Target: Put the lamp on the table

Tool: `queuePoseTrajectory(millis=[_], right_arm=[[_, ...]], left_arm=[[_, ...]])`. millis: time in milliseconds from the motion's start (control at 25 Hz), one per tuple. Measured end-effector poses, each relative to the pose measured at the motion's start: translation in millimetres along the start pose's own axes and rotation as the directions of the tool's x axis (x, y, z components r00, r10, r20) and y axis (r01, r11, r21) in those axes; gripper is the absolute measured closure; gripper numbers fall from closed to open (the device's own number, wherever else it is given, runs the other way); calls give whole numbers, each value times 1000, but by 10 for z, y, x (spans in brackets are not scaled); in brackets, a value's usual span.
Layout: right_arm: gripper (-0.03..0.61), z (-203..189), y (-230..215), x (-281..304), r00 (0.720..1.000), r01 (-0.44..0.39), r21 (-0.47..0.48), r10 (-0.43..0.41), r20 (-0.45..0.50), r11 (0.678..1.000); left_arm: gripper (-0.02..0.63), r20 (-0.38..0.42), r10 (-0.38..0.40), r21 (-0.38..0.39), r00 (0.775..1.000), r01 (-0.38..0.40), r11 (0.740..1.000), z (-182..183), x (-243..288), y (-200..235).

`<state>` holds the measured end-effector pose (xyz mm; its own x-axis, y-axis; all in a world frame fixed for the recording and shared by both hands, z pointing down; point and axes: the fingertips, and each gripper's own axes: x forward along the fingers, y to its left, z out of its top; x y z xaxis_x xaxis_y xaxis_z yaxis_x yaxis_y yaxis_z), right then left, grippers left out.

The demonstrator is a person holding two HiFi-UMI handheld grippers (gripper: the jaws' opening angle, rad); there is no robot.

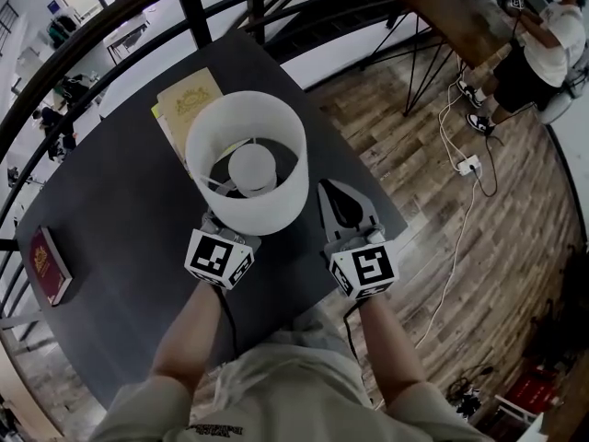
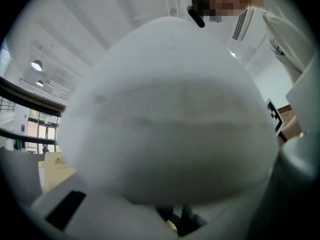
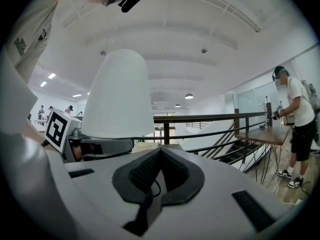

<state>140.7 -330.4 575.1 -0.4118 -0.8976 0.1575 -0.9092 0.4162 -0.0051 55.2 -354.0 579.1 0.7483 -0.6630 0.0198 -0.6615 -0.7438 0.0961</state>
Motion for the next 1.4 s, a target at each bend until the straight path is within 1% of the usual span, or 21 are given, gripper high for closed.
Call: queuePoseTrajectory(millis=[80,200,320,400,520,560,720,960,1080,1240,1320,1400], right_arm=[[577,-51,60,-11,1000,-16,-14,15,-22,1000],[577,-84,183,-16,998,-51,-39,49,-40,998],[578,-120,254,-13,997,-65,-46,63,-49,997],[577,-155,283,-11,996,-64,-48,61,-62,997],[577,-152,324,-6,995,-67,-45,64,-74,997],[577,-143,331,-5,995,-70,-42,67,-75,997],[578,-84,318,-20,995,-70,-44,66,-73,997],[577,83,344,-90,996,-68,-81,62,-68,994],[578,191,350,-140,996,-63,-97,56,-74,993],[578,321,427,-218,995,-64,-110,55,-78,992],[578,410,471,-259,996,-63,-121,53,-78,991],[578,511,508,-298,996,-59,-128,49,-80,990]], left_arm=[[532,7,12,-14,1000,-12,1000,-11,-4,24],[532,22,28,-11,999,-28,1000,-24,-3,40],[532,30,23,-10,999,-23,1000,-31,0,48],[531,16,5,-2,1000,-5,1000,-45,-5,30],[530,-15,1,38,1000,0,999,-70,-28,-3],[522,-20,-3,39,1000,4,999,-75,-41,-7],[505,-29,-25,20,999,25,999,-97,-149,-3],[503,-70,-19,-8,997,18,1000,-142,-429,0],[503,-96,-1,-11,995,0,1000,-143,-606,28],[503,-116,42,5,992,-42,999,-93,-907,87],[503,-108,68,-6,992,-69,998,-11,-1048,121],[503,-98,92,-37,991,-96,995,108,-1179,143]])
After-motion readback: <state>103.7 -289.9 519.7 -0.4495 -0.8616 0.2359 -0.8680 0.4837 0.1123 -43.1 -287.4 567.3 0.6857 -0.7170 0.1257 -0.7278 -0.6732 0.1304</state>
